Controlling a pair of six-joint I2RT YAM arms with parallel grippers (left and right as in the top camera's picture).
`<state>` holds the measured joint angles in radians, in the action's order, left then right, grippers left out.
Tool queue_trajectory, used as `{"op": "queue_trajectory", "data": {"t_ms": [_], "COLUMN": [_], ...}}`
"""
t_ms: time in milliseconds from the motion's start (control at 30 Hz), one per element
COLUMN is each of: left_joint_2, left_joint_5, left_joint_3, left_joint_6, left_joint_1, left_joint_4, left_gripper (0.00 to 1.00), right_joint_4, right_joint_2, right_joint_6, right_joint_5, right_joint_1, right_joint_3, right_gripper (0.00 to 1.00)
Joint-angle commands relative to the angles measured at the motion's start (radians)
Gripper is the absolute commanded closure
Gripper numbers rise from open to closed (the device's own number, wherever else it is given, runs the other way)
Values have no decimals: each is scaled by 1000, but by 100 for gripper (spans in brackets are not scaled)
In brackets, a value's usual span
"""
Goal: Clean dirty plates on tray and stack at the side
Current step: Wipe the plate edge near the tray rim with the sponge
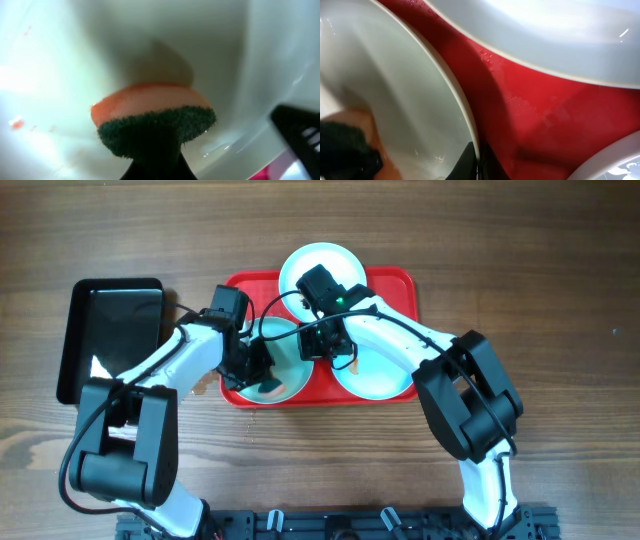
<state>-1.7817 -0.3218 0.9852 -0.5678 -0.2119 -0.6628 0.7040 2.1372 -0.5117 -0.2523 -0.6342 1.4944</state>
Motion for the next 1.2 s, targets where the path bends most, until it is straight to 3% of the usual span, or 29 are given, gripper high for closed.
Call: {"op": "queue_trajectory", "data": {"t_ms": [0, 200, 400, 500, 800, 1167], "left_joint_2": [-32, -32, -32, -32, -32, -32], "left_joint_5": [18, 246, 526, 560, 536, 73], "left_joint_3": [-20, -20, -20, -20, -20, -20], "left_joint_6": [-16, -16, -16, -16, -69, -69], "left_joint_1": [-7, -6, -6, -6, -6, -8], "left_joint_4": [74, 151, 111, 81, -29, -65], "left_gripper": [96, 96, 96, 96, 96, 96], "right_joint_4": [5, 5, 6, 5, 6, 6], "right_joint_2": [14, 14, 14, 14, 14, 14], "right_joint_6": [-11, -11, -9, -11, -12, -15], "right_joint_5": [19, 19, 35, 39, 38, 37], "right_joint_1": [-8, -8, -8, -8, -8, -8], "right_joint_3": [-17, -17, -17, -17, -17, -17], "right_gripper": [96, 96, 96, 96, 96, 96]}}
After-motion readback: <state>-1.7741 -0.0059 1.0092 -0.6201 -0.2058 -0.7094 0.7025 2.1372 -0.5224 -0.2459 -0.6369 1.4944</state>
